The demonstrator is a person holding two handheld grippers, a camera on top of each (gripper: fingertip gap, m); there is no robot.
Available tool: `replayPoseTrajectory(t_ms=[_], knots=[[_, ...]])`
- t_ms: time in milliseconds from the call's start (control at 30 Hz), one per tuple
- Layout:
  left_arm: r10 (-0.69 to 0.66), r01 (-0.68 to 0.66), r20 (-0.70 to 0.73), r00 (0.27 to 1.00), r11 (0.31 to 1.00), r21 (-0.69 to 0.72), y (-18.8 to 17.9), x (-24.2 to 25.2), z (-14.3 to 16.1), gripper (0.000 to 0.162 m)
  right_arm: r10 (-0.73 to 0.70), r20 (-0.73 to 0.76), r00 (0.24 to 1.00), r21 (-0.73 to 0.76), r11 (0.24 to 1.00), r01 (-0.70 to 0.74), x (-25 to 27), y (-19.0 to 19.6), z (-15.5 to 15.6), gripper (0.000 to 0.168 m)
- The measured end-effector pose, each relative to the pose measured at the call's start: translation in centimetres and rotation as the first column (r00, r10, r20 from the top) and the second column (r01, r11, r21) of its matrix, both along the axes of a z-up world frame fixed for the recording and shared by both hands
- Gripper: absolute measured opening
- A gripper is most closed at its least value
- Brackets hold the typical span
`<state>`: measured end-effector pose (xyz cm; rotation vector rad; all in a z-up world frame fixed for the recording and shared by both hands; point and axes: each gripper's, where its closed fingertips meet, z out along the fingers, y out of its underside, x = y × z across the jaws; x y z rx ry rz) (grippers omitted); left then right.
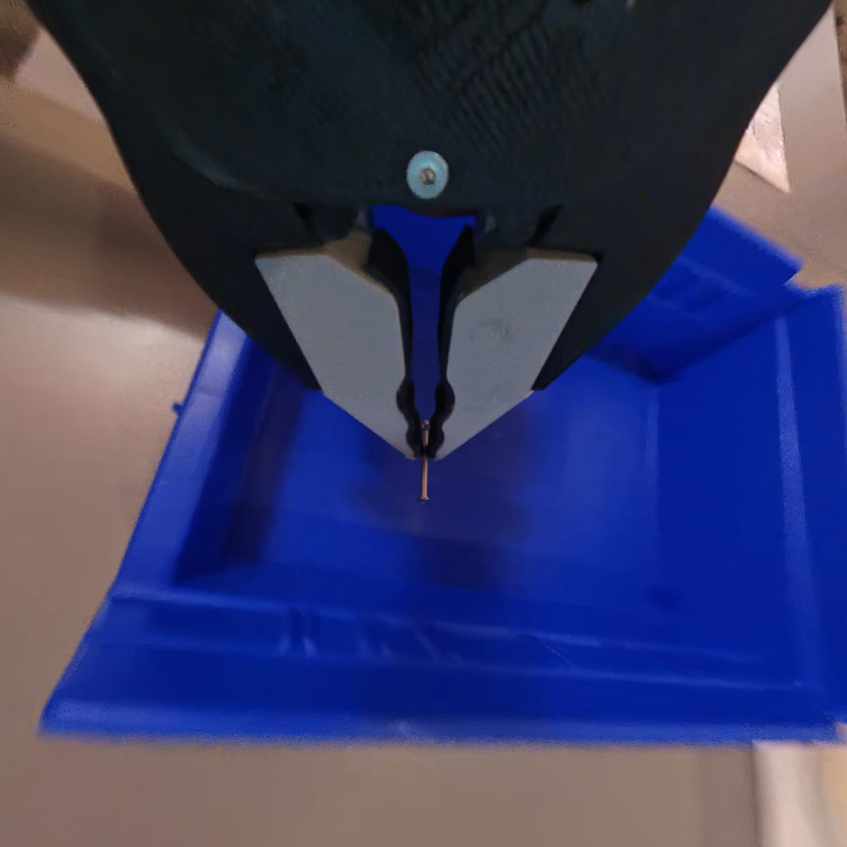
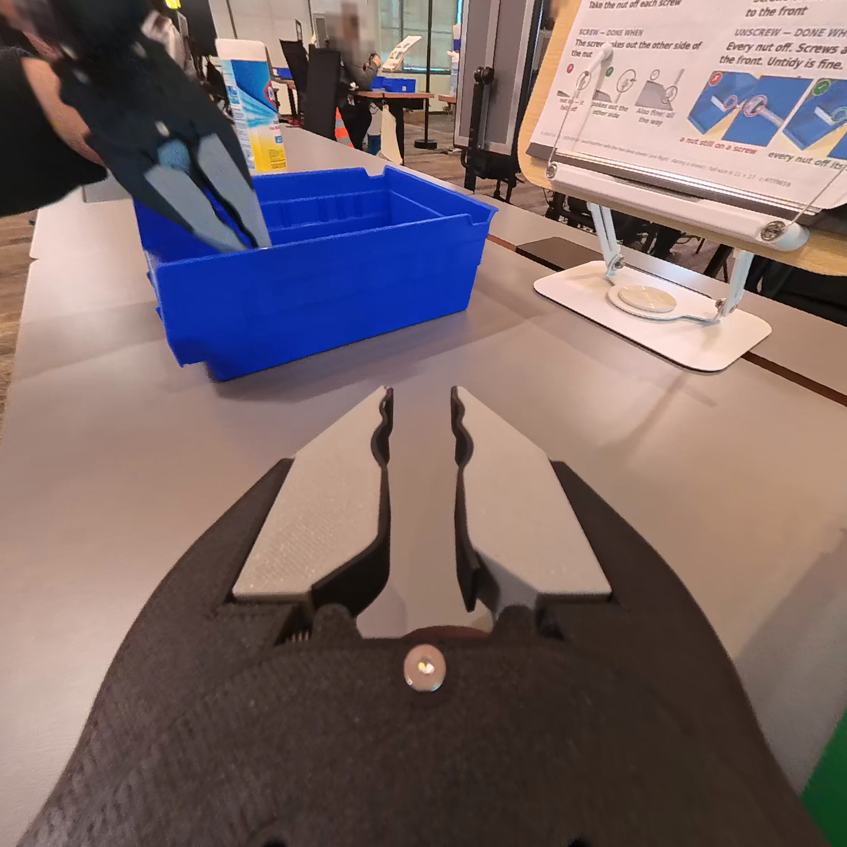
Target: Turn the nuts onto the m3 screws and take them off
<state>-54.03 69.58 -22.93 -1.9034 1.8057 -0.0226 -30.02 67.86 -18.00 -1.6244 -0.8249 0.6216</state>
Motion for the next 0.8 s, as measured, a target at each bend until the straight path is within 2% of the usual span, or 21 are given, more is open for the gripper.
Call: replayPoseTrajectory(t_ms=[67, 133, 200, 267, 333, 400, 467, 533, 600, 667, 733, 767, 800], knots=[[0.051, -0.072, 0.173, 0.984, 0.991, 0.116, 1.1, 1.1, 3.8, 0.001, -0.011, 0.004, 1.0, -0.003, 1.0, 0.011, 0.2, 0.3, -0.2, 0.022], [0.033, -0.143, 0.408, 0.913, 0.959, 0.243, 1.2, 2.9, 9.1, 0.001, -0.009, 0.0, 1.0, -0.001, 1.0, 0.009, 0.2, 0.4, -0.2, 0.022], [-0.08, -0.177, 0.652, 0.754, 0.931, 0.318, -0.8, 5.6, 14.7, 0.001, 0.0, -0.011, 1.0, 0.005, 1.0, 0.0, 0.2, 0.3, 0.0, 0.022], [-0.132, -0.178, 0.792, 0.597, 0.94, 0.291, -3.2, 8.5, 17.4, 0.001, 0.013, -0.018, 1.0, 0.009, 1.0, -0.012, 0.1, 0.2, 0.1, 0.023], [-0.132, -0.17, 0.853, 0.505, 0.953, 0.249, -4.8, 12.0, 17.4, 0.001, 0.005, -0.015, 1.0, 0.026, 1.0, -0.005, 0.3, 0.3, 0.3, 0.024], [-0.077, -0.099, 0.911, 0.404, 0.987, 0.127, -6.6, 16.5, 16.4, 0.0, 0.002, -0.005, 1.0, 0.067, 0.998, -0.001, 0.4, 0.3, 0.6, 0.025], [-0.004, 0.014, 0.94, 0.342, 1.0, 0.0, -8.2, 20.8, 14.8, 0.001, 0.025, -0.01, 1.0, 0.123, 0.992, -0.023, 0.3, -0.3, 1.4, 0.026], [0.071, 0.073, 0.951, 0.3, 0.993, -0.097, -8.5, 23.7, 13.6, 0.0, 0.059, -0.03, 0.998, 0.179, 0.983, -0.053, 0.2, -1.2, 2.4, 0.027], [0.059, 0.107, 0.977, 0.207, 0.991, -0.083, -8.0, 24.8, 13.9, 0.001, 0.141, -0.075, 0.987, 0.234, 0.965, -0.12, -0.2, -2.7, 3.6, 0.031], [0.041, 0.063, 0.995, 0.094, 0.997, -0.047, -6.3, 24.3, 14.5, 0.001, 0.16, -0.107, 0.981, 0.272, 0.954, -0.126, 0.0, -3.4, 4.6, 0.031], [0.117, 0.106, 0.992, 0.045, 0.987, -0.121, -4.9, 24.1, 13.7, 0.001, 0.135, -0.117, 0.984, 0.299, 0.95, -0.095, 0.5, -3.2, 5.1, 0.031], [0.145, 0.137, 0.988, 0.045, 0.979, -0.15, -4.6, 24.3, 13.0, 0.0, 0.122, -0.123, 0.985, 0.304, 0.949, -0.079, 0.7, -3.0, 5.2, 0.031], [0.154, 0.096, 0.981, 0.12, 0.981, -0.166, -4.0, 24.7, 11.5, 0.001, 0.12, -0.132, 0.984, 0.301, 0.95, -0.076, 0.9, -2.9, 5.3, 0.031]])
